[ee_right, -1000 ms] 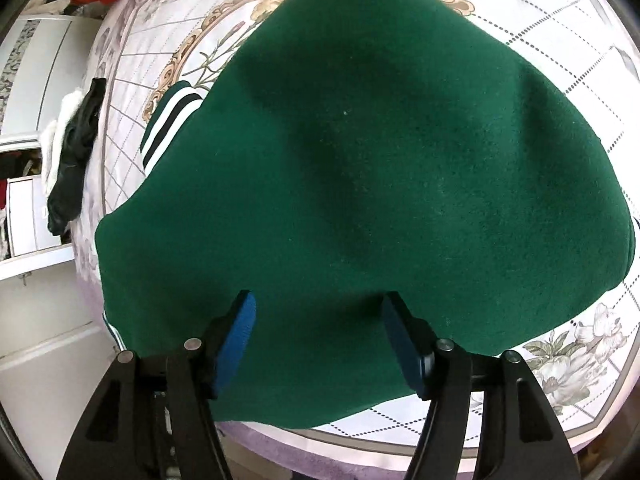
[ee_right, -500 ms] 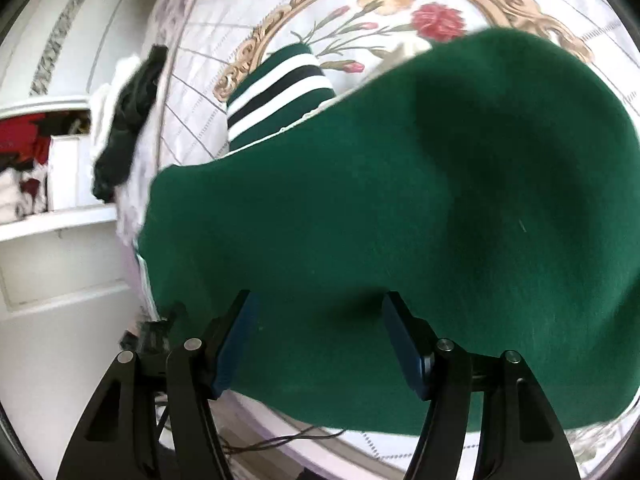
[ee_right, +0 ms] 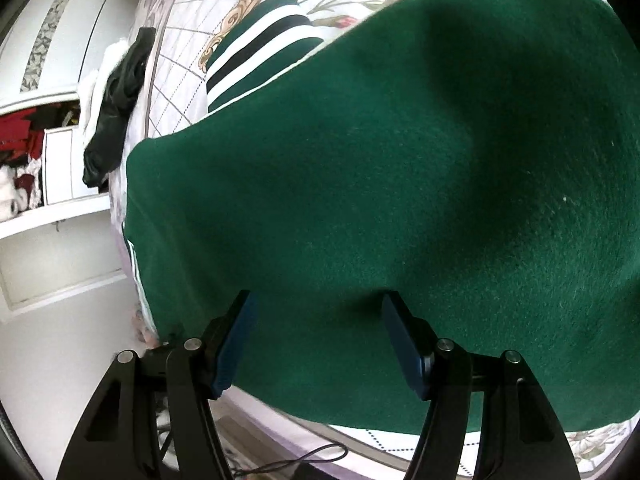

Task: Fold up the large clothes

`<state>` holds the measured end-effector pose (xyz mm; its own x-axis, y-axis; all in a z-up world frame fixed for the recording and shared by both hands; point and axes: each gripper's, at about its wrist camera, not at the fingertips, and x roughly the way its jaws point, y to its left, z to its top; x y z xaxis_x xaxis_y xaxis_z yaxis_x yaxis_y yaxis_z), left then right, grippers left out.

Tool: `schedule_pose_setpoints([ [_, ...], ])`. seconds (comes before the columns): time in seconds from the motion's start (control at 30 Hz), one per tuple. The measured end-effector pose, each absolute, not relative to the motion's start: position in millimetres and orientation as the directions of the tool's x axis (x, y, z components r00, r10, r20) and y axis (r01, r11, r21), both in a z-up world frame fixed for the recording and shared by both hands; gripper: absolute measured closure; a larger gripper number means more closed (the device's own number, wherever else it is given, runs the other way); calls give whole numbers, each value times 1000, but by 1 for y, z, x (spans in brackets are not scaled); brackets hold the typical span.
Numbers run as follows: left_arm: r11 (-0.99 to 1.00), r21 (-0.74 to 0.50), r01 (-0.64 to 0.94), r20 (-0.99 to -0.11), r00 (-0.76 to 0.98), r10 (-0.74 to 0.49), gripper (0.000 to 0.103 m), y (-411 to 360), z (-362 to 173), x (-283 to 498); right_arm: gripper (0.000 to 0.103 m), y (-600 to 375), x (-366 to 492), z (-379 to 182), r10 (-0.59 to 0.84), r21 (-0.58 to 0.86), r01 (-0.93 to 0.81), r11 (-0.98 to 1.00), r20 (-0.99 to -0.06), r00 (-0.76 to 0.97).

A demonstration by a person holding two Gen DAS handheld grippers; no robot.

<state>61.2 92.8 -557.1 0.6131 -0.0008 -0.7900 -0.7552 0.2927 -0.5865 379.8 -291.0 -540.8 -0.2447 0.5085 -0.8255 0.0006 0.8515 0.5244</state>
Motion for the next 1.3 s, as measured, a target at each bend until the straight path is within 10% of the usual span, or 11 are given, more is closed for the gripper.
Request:
schedule_pose_setpoints([
  [0.97, 406, -481, -777, -845, 534, 21, 91, 59, -508, 44, 35, -296, 367, -538, 473, 507, -57, 860, -835, -281],
  [1.3, 111, -712, -693, -701, 698, -146, 89, 133, -613, 43, 35, -291, 368, -539, 470, 510, -73, 857, -831, -297],
])
